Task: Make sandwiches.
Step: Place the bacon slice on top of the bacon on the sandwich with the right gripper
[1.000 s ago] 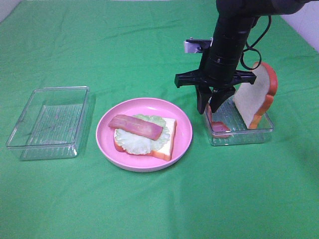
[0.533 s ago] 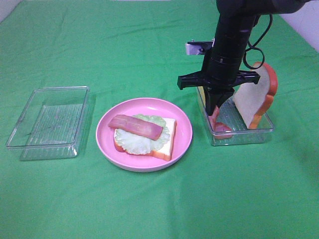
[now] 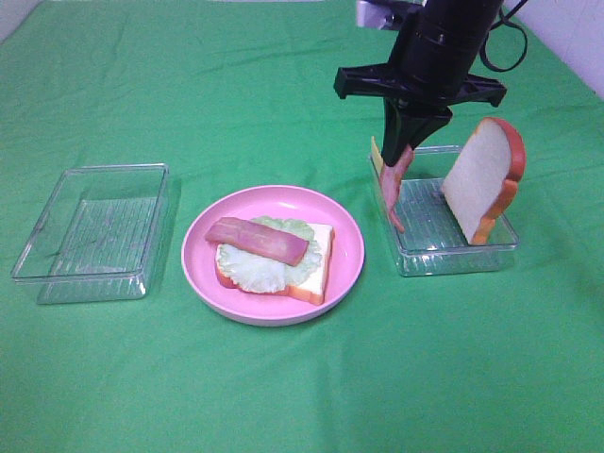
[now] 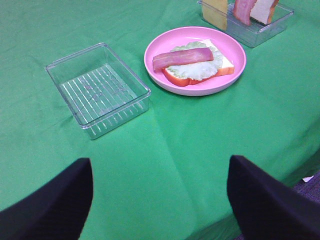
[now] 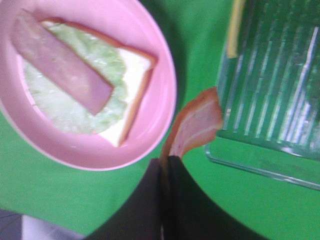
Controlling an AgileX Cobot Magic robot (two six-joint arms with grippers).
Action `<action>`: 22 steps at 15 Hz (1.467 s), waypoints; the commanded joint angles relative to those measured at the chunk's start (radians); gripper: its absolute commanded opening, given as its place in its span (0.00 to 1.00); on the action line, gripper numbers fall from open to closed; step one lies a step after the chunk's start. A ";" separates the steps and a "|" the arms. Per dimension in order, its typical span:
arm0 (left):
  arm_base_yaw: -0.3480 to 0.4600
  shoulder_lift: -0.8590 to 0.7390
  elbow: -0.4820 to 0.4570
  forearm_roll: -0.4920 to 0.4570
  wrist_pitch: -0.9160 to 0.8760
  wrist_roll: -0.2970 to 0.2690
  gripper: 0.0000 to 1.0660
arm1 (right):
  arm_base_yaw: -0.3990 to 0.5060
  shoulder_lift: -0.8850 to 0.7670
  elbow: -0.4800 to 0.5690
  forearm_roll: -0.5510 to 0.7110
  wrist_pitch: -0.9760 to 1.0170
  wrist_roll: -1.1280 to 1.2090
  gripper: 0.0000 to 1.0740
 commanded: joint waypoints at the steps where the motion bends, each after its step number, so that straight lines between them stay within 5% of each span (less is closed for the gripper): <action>1: -0.005 -0.022 0.002 -0.007 -0.011 -0.002 0.67 | 0.000 -0.032 -0.002 0.159 0.080 -0.068 0.00; 4: -0.005 -0.022 0.002 -0.007 -0.011 -0.002 0.67 | 0.017 -0.032 0.002 0.357 0.064 -0.157 0.00; 10: -0.005 -0.022 0.002 -0.008 -0.011 -0.002 0.67 | 0.161 0.049 0.002 0.464 -0.128 -0.186 0.00; 15: -0.005 -0.022 0.002 -0.009 -0.011 -0.002 0.67 | 0.185 0.153 0.002 0.635 -0.198 -0.310 0.00; 17: -0.005 -0.022 0.002 -0.009 -0.011 -0.002 0.67 | 0.185 0.187 0.002 0.582 -0.226 -0.305 0.00; 18: -0.005 -0.022 0.002 -0.009 -0.011 -0.002 0.67 | 0.185 0.196 0.002 0.437 -0.273 -0.225 0.00; 22: -0.005 -0.022 0.002 -0.009 -0.011 -0.002 0.67 | 0.185 0.196 0.002 0.202 -0.307 -0.062 0.00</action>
